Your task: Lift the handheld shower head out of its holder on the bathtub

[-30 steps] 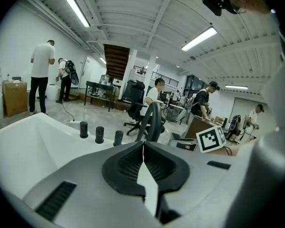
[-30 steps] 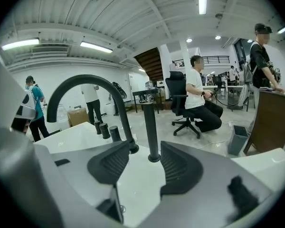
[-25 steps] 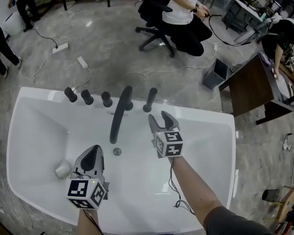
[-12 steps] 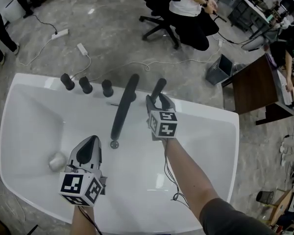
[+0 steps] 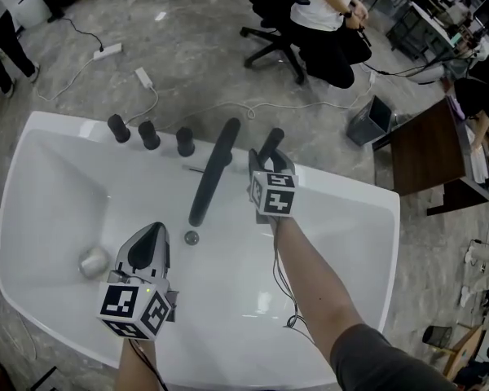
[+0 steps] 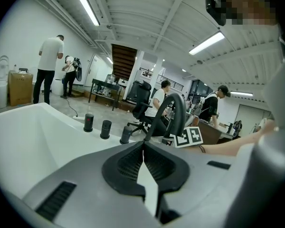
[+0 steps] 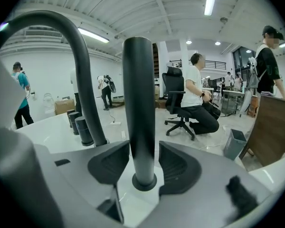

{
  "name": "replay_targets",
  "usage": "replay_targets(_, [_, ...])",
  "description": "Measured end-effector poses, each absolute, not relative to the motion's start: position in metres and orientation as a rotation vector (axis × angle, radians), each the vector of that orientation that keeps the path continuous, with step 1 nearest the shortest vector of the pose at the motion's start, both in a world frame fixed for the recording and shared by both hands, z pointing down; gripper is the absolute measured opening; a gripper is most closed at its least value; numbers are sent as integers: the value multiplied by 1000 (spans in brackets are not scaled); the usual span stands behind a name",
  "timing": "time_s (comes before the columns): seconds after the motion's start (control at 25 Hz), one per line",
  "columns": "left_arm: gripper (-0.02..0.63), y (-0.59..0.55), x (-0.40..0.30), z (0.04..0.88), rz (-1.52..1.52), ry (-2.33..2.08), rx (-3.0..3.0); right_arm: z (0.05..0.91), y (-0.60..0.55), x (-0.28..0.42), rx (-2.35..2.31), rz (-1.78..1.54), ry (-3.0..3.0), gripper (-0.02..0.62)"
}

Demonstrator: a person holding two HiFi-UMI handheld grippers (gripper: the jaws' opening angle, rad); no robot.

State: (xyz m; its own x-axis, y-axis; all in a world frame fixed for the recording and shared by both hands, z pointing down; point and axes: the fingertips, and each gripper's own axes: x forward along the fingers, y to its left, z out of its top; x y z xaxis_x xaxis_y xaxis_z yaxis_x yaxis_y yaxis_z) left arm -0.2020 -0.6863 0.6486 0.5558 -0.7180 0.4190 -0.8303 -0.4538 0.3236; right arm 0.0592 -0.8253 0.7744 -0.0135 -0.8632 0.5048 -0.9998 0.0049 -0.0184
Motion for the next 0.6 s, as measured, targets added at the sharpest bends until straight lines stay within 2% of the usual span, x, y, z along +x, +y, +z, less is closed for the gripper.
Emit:
replay_targets(0.16, [15, -680, -201, 651, 318, -1249, 2307, 773, -828, 57, 1896, 486, -1934, 146])
replay_targets(0.6, [15, -662, -206, 631, 321, -1291, 2288, 731, -811, 52, 1875, 400, -2004, 141])
